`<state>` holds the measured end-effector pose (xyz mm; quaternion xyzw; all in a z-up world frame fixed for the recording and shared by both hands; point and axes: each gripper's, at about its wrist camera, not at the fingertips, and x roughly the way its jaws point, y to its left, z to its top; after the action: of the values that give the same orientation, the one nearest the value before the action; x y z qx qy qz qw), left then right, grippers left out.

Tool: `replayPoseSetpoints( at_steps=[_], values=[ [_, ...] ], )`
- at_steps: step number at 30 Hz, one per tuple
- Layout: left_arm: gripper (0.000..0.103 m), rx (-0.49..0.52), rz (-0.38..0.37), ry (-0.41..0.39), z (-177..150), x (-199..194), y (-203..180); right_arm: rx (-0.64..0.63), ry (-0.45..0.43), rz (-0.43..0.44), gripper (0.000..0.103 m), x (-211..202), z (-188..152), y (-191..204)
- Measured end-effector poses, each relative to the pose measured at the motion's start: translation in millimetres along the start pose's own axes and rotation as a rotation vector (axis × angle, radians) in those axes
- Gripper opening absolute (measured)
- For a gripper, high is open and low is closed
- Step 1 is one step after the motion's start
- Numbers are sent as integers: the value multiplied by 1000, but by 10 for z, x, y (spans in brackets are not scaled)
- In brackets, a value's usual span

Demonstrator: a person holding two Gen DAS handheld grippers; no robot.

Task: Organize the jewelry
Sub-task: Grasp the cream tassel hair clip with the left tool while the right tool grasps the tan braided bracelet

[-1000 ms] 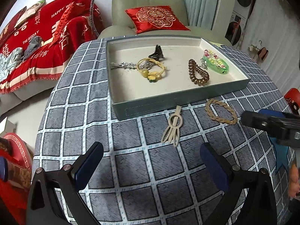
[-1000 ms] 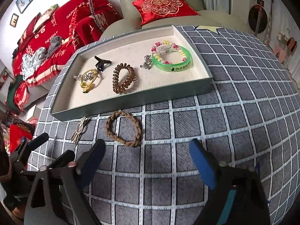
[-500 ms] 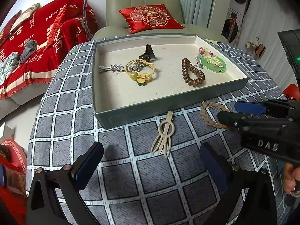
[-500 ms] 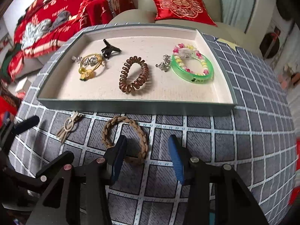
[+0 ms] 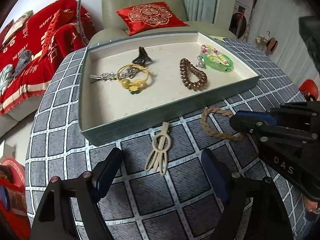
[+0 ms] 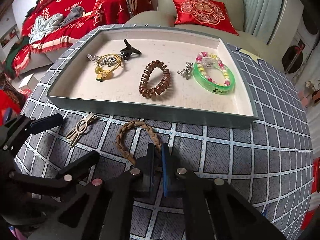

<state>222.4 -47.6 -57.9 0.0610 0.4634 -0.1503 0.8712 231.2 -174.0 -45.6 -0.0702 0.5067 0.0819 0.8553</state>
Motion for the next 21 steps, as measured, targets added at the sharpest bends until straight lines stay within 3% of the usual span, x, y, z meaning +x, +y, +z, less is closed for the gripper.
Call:
replayPoseSetpoints(
  at_steps=[2, 7, 10, 21],
  values=[
    [94, 10, -9, 2, 7, 3, -26, 11, -17, 5, 7, -78, -23, -37],
    [73, 30, -18, -1, 30, -22, -60, 53, -42, 21, 7, -204, -61, -143],
    [35, 48, -32, -8, 44, -48, -82, 90, -53, 40, 7, -272, -100, -219],
    [34, -2, -94, -60, -2, -288, -19, 148, -99, 80, 7, -549, -213, -297]
  ],
)
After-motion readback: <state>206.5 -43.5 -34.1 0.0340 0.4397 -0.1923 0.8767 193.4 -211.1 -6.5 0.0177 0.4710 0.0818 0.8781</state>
